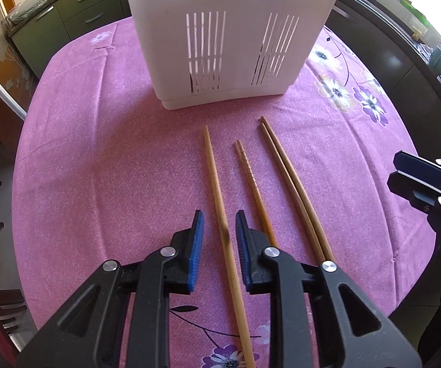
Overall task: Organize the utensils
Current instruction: 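Grasp a wooden chopstick with the left tool while the right tool reaches for another, then grasp and lift a chopstick with the right tool while the left tool holds its chopstick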
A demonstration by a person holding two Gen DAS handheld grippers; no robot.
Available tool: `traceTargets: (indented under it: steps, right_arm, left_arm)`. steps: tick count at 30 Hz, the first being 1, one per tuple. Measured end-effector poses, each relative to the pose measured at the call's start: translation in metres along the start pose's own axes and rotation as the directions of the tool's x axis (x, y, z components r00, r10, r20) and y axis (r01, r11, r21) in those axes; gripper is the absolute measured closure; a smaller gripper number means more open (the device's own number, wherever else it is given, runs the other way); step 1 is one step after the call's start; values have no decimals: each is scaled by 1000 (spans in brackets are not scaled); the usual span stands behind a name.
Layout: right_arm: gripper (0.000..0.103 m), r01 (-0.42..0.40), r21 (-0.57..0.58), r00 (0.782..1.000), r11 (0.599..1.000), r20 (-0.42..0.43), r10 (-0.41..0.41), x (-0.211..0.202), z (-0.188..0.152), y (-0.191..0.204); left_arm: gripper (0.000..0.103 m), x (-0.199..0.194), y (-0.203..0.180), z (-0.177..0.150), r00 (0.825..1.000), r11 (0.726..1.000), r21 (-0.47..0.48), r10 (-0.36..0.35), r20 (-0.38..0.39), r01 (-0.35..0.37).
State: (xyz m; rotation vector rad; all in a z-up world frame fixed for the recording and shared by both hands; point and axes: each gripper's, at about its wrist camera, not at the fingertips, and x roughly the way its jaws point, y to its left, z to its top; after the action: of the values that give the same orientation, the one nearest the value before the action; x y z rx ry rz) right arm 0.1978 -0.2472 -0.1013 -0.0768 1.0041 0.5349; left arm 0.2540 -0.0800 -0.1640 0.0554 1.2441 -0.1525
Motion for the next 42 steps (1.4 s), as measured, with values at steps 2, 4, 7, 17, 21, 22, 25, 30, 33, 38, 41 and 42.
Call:
traceTargets:
  steps: [2,4,7,17,21,22,25,30,33,38,41,42]
  right_arm:
    - [78,-4,2,1000,1000,2,4,-1,0,-1]
    - [78,-7,3,1000,1000,3,7,-1,-1,-1]
    - [78,-8,5,1000,1000,4,8,-1,-2,-2]
    - [78,-8,11,1000,1000,6,8,-5,-1,-3]
    - [78,-12,7,1000,1000,3,12,-6,3,1]
    - [78,-17,4,1000,1000,0,17,-5,5,3]
    - [78,-30,-7,999,1000,-14,30,1,11,12]
    - [78,-57,-31,996,998,-67,54,21,18,29]
    - [78,-63,-27,992,998,-107,59,40,22,36]
    - [83,-53,-11,985,999,-166,50,66,28,40]
    - [85,-35,-2,983,999,-182,34,76,32,40]
    - [86,-27,-2,982,1000,-186,26,78,33,40]
  left_arm:
    - [85,5,-2,1,1000,1000,-2,0,-17,0]
    - [87,8,-5,2,1000,1000,-2,10,-21,-10]
    - [89,8,-5,3,1000,1000,-2,15,-25,-15]
    - [97,-7,11,8,1000,999,-41,-17,24,18]
    - [97,-45,24,2,993,998,-48,-29,118,35]
    - [97,-56,26,0,989,998,-46,-28,145,35]
    - [97,-89,31,-9,973,998,-32,-39,227,48]
    - [97,-127,34,-28,944,998,-11,-60,323,67]
    - [97,-140,33,-39,929,998,7,-58,366,60]
    - [97,-148,37,-50,916,997,23,-77,393,73]
    - [97,-152,40,-56,909,997,29,-83,408,77]
    - [97,-153,40,-57,907,997,32,-81,413,75]
